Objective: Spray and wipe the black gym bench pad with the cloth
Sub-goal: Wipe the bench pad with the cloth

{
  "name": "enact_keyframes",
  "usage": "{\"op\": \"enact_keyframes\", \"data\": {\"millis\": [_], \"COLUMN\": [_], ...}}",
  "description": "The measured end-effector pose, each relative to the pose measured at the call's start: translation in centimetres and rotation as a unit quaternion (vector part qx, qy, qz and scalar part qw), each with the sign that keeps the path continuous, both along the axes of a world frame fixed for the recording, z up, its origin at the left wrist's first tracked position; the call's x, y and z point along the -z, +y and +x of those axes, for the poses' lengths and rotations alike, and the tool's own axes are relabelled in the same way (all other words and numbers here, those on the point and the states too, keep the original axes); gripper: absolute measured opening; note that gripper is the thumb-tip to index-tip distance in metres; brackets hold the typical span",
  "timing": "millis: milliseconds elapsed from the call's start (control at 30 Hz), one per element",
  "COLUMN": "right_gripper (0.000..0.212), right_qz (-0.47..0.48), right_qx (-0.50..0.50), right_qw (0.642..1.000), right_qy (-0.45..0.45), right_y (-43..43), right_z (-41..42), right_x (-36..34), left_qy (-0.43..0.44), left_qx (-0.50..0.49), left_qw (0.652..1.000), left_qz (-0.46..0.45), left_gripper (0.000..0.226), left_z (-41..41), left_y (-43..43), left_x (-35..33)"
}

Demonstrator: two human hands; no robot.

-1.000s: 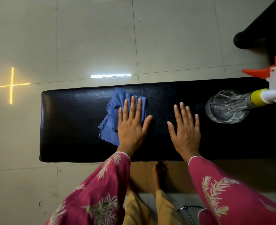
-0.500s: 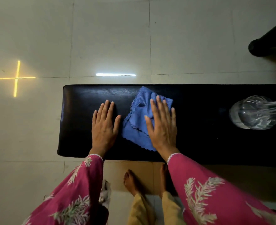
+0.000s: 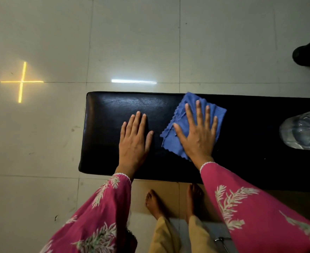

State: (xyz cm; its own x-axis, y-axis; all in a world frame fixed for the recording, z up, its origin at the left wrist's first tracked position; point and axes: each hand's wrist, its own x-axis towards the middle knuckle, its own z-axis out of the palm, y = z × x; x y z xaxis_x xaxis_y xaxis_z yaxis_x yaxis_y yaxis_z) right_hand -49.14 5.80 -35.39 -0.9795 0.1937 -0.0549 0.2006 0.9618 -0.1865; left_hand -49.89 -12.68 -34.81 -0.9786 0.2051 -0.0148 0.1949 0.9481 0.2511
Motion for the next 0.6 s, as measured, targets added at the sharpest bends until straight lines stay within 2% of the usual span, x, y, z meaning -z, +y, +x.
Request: {"op": "enact_keyframes", "data": {"millis": [67, 233, 367, 400, 533, 600], "right_gripper": [0.067, 0.067, 0.068, 0.066, 0.064, 0.068], "right_qz": [-0.003, -0.01, -0.014, -0.007, 0.016, 0.011], "right_qx": [0.039, -0.024, 0.109, 0.096, -0.077, -0.031], "right_qw": [0.999, 1.0, 0.994, 0.995, 0.997, 0.999], "right_qy": [-0.002, -0.004, -0.002, -0.006, -0.025, -0.023], "right_y": [-1.1, 1.8, 4.2, 3.9, 6.6, 8.7], "right_z": [1.0, 2.3, 1.4, 1.7, 2.5, 2.0], "right_x": [-0.2, -0.3, -0.6, -0.6, -0.3, -0.5], "left_qy": [-0.01, -0.02, -0.03, -0.033, -0.03, -0.03], "left_qx": [-0.002, 0.046, 0.04, 0.037, 0.066, 0.078], "left_qw": [1.0, 0.998, 0.999, 0.999, 0.997, 0.996], "left_qz": [-0.008, -0.024, -0.008, -0.006, -0.008, -0.009], "left_gripper": [0.054, 0.051, 0.051, 0.051, 0.051, 0.051], "left_z": [-0.1, 0.5, 0.6, 0.5, 0.0, -0.3], "left_y": [0.2, 1.8, 3.9, 4.4, 6.6, 7.6], "left_x": [-0.3, -0.5, -0.6, -0.6, -0.6, -0.7]}}
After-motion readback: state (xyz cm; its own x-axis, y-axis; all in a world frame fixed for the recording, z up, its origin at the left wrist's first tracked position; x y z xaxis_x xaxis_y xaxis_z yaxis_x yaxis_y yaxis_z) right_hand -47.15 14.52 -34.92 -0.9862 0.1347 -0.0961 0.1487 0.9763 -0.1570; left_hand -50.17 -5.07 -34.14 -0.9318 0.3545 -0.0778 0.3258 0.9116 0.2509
